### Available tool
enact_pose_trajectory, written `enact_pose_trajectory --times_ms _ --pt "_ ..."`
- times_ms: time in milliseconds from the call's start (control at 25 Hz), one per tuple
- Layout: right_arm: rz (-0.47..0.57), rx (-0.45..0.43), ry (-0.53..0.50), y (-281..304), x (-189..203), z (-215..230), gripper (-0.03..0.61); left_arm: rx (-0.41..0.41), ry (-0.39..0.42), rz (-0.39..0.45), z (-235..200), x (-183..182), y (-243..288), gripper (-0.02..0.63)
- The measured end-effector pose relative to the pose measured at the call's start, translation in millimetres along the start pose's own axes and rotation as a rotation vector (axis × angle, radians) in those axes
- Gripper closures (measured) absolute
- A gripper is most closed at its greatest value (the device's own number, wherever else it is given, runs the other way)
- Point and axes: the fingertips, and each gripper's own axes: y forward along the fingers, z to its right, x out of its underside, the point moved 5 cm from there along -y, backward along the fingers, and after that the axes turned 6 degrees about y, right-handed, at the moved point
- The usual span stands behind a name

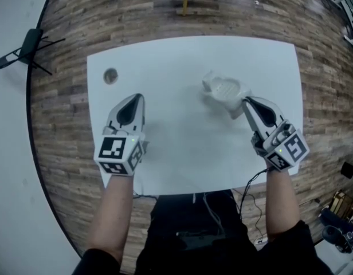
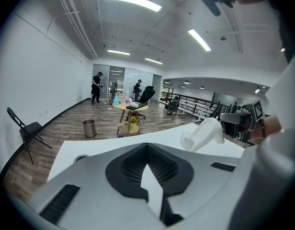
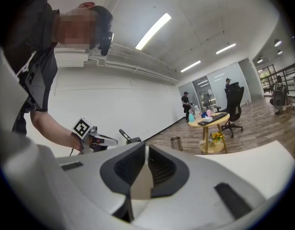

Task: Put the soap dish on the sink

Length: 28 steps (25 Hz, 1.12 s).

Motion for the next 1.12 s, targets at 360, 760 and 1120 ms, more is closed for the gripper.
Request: enact_pose_trajectory --times_ms 360,760,1120 --pt "-0.025 0.004 0.009 8 16 1 0.548 -0.001 -0.024 0.006 -1 8 7 0.624" --pt "-0.045 -0.002 0.023 13 38 -9 0.548 -0.006 -0.050 -0.009 1 35 -4 0.624" --pt "-0.048 -0.006 0.033 11 44 -4 0.548 0.004 -0.034 -0.030 10 42 2 0.624"
